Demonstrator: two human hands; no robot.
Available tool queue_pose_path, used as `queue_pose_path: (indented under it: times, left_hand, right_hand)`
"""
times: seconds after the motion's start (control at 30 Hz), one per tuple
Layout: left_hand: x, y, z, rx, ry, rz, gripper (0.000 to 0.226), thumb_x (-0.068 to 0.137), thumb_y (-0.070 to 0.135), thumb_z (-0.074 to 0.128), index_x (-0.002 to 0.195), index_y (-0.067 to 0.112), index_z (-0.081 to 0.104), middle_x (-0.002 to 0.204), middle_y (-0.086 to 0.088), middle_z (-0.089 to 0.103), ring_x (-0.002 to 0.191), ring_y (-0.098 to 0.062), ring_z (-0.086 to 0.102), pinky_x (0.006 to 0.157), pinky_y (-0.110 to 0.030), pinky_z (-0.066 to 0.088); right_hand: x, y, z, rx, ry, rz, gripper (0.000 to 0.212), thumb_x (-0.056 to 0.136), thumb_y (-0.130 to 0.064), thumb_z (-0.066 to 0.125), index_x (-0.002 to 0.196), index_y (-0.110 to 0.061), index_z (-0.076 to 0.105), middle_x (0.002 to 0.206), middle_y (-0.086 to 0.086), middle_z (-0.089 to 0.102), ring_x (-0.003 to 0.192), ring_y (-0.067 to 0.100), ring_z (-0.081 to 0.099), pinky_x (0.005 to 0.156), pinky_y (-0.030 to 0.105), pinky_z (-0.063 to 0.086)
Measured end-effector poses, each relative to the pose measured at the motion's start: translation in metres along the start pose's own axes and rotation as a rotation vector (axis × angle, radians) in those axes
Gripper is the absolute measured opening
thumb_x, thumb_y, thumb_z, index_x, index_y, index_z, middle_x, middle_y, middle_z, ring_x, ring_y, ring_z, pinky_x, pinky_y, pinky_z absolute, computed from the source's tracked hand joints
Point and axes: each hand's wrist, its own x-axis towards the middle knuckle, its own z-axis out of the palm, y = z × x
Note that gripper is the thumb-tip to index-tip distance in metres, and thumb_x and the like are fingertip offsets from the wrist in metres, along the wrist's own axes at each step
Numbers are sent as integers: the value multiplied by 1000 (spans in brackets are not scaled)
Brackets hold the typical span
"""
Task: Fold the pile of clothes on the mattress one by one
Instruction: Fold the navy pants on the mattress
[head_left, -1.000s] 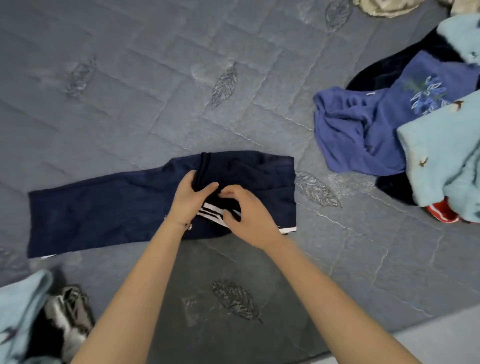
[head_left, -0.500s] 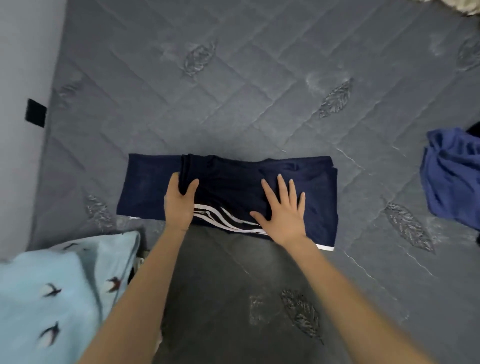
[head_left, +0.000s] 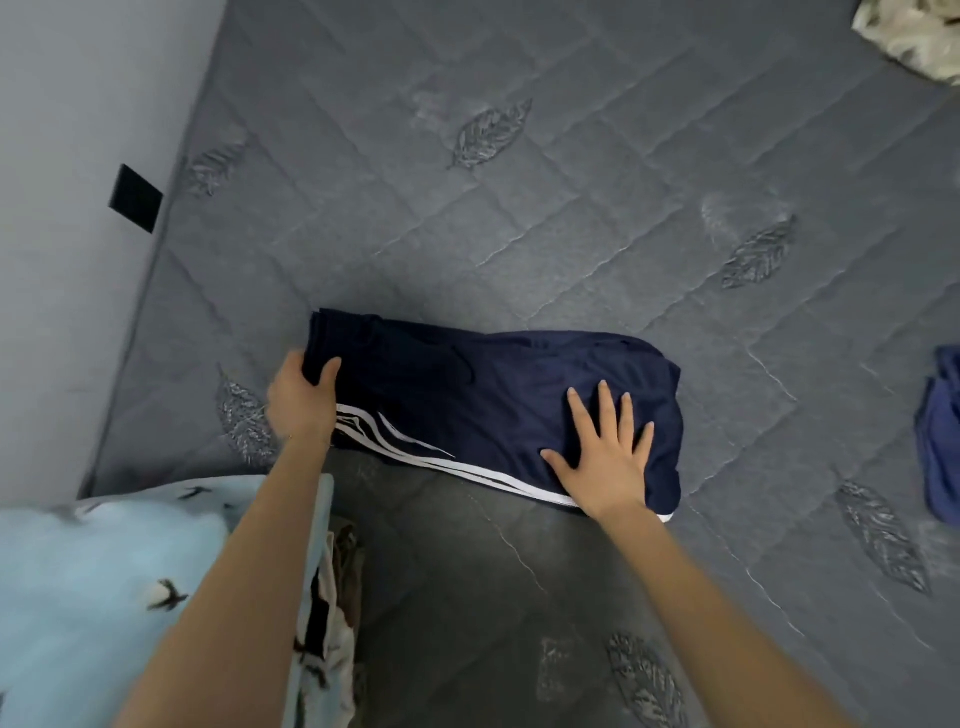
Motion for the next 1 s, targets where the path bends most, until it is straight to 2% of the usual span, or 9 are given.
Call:
queue_pose_path:
  times: [0.13, 0.23, 0.33, 0.43, 0.53, 0.63, 0.8, 0.9, 1.0]
  left_hand:
    - [9, -8, 8, -31, -143, -128, 46, 97, 39, 53, 130, 8, 44, 127, -16, 56, 114, -36, 54, 95, -49, 45]
    - [13, -12, 11, 138, -131, -142, 55, 93, 46, 55, 132, 9, 41, 132, -15, 54, 118, -38, 51, 99, -54, 41]
    - [19, -18, 13, 91, -165, -190, 61, 92, 46, 58, 134, 6, 42, 133, -17, 53, 119, -37, 51, 101, -50, 41]
    - [16, -17, 16, -2, -248, -217, 60, 93, 42, 59, 135, 2, 45, 133, -19, 54, 120, -36, 51, 100, -45, 42]
    - [-4, -5, 25, 403, -48, 84, 61, 95, 33, 57, 144, 7, 35, 140, -26, 40, 127, -43, 37, 107, -53, 26]
    - [-32, 11, 45, 484, 54, 552, 55, 92, 23, 56, 143, 9, 41, 143, -26, 39, 130, -46, 36, 109, -59, 21]
    - [-96, 35, 102, 525, -315, 793, 56, 92, 40, 38, 143, 19, 43, 149, -16, 38, 137, -39, 34, 110, -58, 25]
    - [-132, 42, 131, 646, -448, 860, 60, 92, 48, 29, 146, 25, 39, 153, -12, 34, 142, -34, 30, 112, -56, 18]
    - [-160, 45, 151, 694, -512, 870, 59, 93, 50, 29, 147, 30, 30, 154, -11, 33, 141, -33, 31, 107, -63, 26]
  right_hand:
    - [4, 9, 2, 9, 58, 100, 75, 94, -57, 43, 153, -36, 2, 161, -1, -18, 147, 28, -19, 116, 56, -9]
    - [5, 19, 5, 42, 96, 196, 77, 94, -55, 47, 154, -37, 2, 160, 2, -19, 147, 30, -19, 116, 58, -7]
    - [5, 28, 5, 187, 112, 299, 90, 87, -55, 59, 152, -41, -1, 159, 2, -24, 147, 31, -17, 115, 59, -1]
    - [3, 35, 3, 405, 140, 427, 100, 82, -53, 67, 152, -41, -3, 160, 5, -20, 148, 34, -1, 115, 57, 10]
    - [-1, 40, 1, 520, 161, 442, 99, 82, -51, 68, 153, -37, 0, 161, 10, -6, 145, 35, 14, 114, 56, 15]
    - [-2, 45, -4, 585, 223, 413, 99, 83, -44, 70, 154, -31, 2, 158, 10, 15, 142, 34, 22, 113, 55, 22]
    - [0, 53, -16, 1051, 263, 509, 82, 86, -29, 71, 150, -11, 22, 147, 7, 41, 133, 25, 43, 108, 34, 36]
    - [2, 66, -23, 1112, 151, 566, 49, 85, -19, 72, 127, -3, 52, 122, 10, 61, 108, 25, 59, 95, 34, 47]
    - [-5, 74, -28, 1132, 97, 492, 34, 85, -11, 71, 116, -5, 59, 105, 5, 65, 95, 21, 61, 86, 33, 49]
